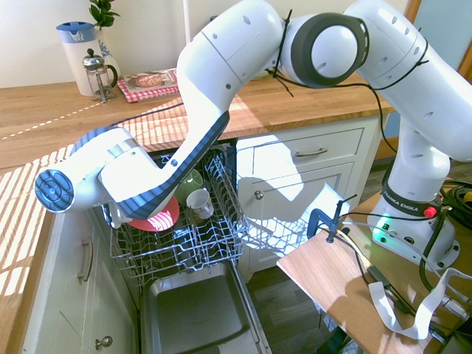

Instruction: Put the plate in the dishwasher

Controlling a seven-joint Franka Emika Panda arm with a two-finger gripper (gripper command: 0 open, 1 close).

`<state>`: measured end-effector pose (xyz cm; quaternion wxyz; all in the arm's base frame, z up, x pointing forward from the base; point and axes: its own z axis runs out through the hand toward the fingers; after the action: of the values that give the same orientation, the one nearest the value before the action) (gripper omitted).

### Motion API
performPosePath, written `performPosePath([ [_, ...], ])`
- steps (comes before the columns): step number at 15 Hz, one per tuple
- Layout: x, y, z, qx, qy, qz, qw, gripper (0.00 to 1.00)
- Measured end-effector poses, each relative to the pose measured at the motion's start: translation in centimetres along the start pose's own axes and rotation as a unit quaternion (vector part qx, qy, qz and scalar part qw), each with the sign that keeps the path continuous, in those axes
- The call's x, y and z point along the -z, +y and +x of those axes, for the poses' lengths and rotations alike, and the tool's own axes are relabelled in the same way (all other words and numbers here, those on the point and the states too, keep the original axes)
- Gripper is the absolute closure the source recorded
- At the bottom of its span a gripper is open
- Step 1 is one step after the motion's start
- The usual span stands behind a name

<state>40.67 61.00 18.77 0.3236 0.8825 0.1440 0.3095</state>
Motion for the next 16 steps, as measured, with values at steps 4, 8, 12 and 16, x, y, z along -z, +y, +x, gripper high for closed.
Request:
performPosePath([
  [4,-1.5,-1.0,0.7,0.013,-0.086,0.022,0.996,0.00],
  [8,-2.6,1.3,3.1,0.034,-0.202,0.076,0.976,0.00],
  [12,-2.7,2.9,3.6,0.062,-0.315,0.143,0.936,0.00],
  [16,-1.2,7.7,7.3,0.049,-0.358,0.198,0.911,0.00],
])
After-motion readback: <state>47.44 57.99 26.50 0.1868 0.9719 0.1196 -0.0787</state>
